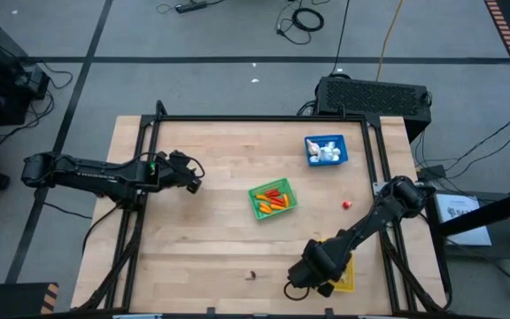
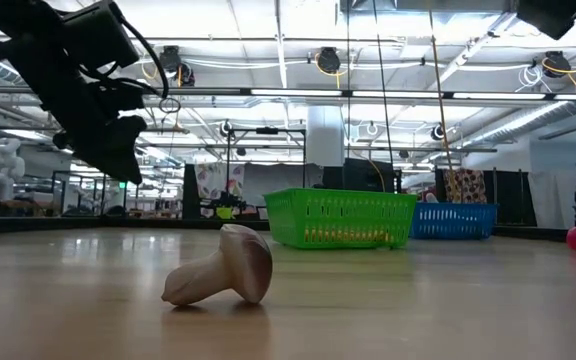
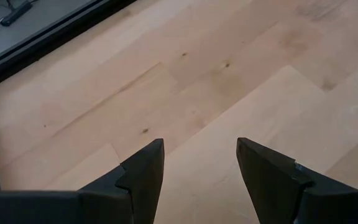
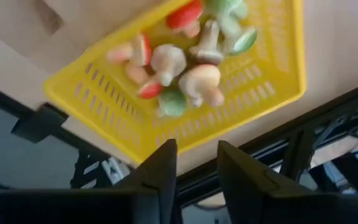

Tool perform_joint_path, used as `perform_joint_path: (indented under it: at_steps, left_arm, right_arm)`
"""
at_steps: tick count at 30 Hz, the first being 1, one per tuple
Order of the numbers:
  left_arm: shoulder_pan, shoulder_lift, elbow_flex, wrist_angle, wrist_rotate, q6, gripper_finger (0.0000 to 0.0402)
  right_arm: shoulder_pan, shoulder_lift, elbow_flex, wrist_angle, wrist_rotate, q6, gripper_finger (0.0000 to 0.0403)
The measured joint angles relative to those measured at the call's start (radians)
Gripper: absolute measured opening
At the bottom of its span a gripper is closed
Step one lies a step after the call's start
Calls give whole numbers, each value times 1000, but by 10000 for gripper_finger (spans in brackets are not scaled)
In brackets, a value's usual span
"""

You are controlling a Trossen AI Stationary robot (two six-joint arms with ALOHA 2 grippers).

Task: Sort produce into baskets
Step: Adjust the green bin

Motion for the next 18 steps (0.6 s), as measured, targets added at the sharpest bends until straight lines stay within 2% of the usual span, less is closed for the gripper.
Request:
perform_joint_path:
  at_steps: [4,9,13,18]
  left_arm:
    - [0,0,0,-1,0,0,210]
    - [0,0,0,5,-5,0,210]
    - [0,0,0,7,-5,-2,210]
    - [0,0,0,8,-5,-2,210]
  right_arm:
    - [-6,-3,8,-17,-16,-48,135]
    - [-37,-48,51,-32,290,-150,132]
    - [-129,-76,52,-52,490,-157,100]
    - [-313,-75,-3,36,530,-325,21]
